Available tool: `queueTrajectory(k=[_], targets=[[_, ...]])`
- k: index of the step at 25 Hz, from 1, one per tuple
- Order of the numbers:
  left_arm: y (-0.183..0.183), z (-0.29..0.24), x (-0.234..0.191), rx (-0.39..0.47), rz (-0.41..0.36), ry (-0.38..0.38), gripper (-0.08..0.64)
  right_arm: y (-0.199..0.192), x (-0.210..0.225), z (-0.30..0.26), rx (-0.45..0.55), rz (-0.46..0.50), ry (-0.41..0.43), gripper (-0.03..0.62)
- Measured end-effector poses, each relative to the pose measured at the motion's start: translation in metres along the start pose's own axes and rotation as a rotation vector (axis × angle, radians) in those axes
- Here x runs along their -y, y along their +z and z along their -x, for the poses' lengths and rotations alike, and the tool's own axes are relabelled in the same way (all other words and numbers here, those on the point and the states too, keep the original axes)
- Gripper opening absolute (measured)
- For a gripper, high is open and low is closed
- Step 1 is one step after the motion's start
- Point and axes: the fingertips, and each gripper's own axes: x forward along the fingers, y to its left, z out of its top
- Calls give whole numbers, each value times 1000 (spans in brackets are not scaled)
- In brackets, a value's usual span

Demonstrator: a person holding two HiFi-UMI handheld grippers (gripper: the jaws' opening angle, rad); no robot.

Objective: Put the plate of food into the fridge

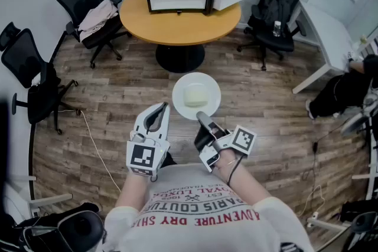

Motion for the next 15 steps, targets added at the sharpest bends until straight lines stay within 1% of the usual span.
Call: queueTrajectory(k=[15], targets=[[-5,-7,3,-17,2,8,29,7,0,-1,-30,35,-8,40]])
